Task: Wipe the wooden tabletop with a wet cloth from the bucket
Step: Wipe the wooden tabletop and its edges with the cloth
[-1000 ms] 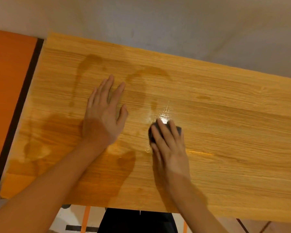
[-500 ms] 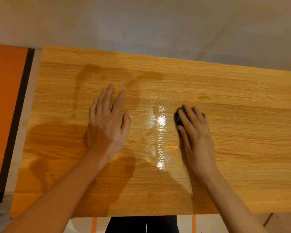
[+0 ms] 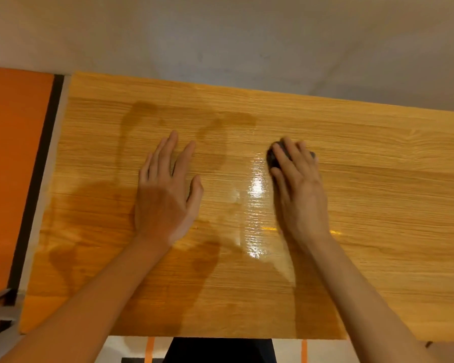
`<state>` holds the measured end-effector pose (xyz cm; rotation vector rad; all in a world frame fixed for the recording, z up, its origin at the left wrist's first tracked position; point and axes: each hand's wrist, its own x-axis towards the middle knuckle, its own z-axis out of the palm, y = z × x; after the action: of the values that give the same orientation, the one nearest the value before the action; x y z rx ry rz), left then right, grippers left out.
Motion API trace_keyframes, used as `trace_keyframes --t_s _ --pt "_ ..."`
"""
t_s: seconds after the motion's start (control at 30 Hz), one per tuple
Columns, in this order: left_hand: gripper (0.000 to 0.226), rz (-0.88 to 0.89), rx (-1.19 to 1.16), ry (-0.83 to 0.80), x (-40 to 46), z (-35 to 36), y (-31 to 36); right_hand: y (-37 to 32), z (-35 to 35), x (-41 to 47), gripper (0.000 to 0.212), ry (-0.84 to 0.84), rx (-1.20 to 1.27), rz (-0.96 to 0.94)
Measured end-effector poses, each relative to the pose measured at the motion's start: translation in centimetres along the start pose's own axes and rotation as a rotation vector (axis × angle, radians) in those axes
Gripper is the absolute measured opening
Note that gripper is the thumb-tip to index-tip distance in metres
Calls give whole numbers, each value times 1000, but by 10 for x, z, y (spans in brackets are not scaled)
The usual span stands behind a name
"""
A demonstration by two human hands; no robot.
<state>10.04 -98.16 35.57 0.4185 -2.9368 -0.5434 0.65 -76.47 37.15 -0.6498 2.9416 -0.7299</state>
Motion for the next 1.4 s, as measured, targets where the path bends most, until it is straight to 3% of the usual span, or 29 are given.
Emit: trace_keyframes --t_s 0.1,0.17,0.33,0.43,0.5,0.57,0.67,0.83,0.93,1.0,1.1,1.17,1.23,1.4 --pt "57 -16 -11 -12 1 -1 0 45 -30 -2 41 112 11 265" --pt "57 -20 11 -23 2 -3 2 32 -19 6 40 166 23 353" --pt "58 -34 13 -51 0 -3 3 -40 29 42 38 73 46 30" --pt "57 -23 8 -65 0 -4 2 -11 11 49 40 -103 39 -212" --pt "57 -35 -1 -82 2 -5 2 34 -16 48 42 -142 -4 -187" --pt "58 -66 -6 -108 2 -5 2 69 -38 50 43 -87 16 -3" --pt "58 -89 2 -105 3 -6 2 54 -28 59 43 55 23 194" --pt "59 -102 -8 -110 2 -7 4 -40 31 80 38 -8 35 -68" --pt "58 -96 -35 -97 1 -8 6 -31 24 89 40 -126 22 -280" --pt "57 -88 -47 -86 2 -7 5 8 2 88 42 -127 -11 -263" --pt "57 -94 -47 -81 2 -7 3 59 -29 80 43 -18 -8 12" --pt "58 -105 -54 -80 3 -7 4 48 -23 78 42 68 -7 146" --pt "58 -98 -54 -71 4 -9 5 15 0 86 41 76 -26 101" --pt "57 -104 -49 -48 3 -8 7 -37 44 109 45 -53 -54 -252"
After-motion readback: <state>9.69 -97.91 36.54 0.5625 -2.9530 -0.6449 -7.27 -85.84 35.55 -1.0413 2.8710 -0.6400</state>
